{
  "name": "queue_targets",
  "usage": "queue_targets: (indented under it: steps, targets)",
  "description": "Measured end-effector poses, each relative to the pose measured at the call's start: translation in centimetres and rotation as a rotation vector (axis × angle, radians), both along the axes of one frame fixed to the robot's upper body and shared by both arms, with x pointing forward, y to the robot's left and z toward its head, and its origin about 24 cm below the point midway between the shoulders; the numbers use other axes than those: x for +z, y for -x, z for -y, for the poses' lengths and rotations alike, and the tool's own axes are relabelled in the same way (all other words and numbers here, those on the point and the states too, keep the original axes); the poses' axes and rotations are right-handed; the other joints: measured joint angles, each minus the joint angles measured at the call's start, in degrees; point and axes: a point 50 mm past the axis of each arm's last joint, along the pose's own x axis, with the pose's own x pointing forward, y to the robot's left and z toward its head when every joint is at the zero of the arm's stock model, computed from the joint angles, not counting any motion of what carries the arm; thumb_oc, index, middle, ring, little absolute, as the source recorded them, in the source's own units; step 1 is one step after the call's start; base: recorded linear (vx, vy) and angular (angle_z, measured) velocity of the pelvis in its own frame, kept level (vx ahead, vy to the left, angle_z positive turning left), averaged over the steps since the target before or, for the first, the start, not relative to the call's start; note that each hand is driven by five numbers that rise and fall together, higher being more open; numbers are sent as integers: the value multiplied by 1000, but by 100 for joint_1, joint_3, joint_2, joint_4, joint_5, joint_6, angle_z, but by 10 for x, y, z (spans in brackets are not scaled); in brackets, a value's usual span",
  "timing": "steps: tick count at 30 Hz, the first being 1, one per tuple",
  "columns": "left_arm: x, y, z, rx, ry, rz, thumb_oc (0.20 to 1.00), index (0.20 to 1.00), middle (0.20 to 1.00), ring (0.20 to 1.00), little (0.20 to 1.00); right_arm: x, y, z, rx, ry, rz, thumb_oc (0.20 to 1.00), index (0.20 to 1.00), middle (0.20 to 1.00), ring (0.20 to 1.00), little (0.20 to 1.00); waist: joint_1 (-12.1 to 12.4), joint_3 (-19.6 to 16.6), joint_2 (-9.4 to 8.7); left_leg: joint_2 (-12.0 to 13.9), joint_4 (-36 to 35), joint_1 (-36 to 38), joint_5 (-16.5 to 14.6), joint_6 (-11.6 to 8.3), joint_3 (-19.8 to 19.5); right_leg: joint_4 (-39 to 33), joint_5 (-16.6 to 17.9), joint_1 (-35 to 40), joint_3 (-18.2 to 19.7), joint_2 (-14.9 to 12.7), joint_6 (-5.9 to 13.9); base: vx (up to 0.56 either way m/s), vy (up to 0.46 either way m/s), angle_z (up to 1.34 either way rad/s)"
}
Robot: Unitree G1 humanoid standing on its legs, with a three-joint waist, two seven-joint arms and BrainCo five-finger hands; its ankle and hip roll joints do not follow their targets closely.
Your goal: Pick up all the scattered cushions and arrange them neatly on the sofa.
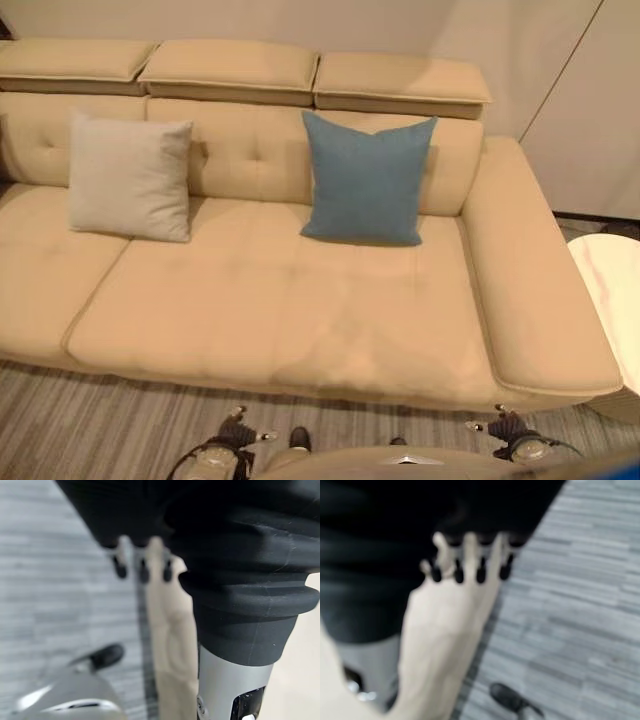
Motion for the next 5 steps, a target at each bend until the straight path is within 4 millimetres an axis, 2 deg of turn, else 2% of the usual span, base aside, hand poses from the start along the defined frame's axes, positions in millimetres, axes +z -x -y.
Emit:
queue_targets:
  steps: [5]
  targets:
    - [0,1,0,-4,-2,-4,1000,1000,1000,1000,1000,-1,3,0,-2,-1,-6,1000,1000,1000,1000,1000,-43,6,16,-63,-111,193,9,8,-13,-1,-23,155,-19,-56,33,6,5,3]
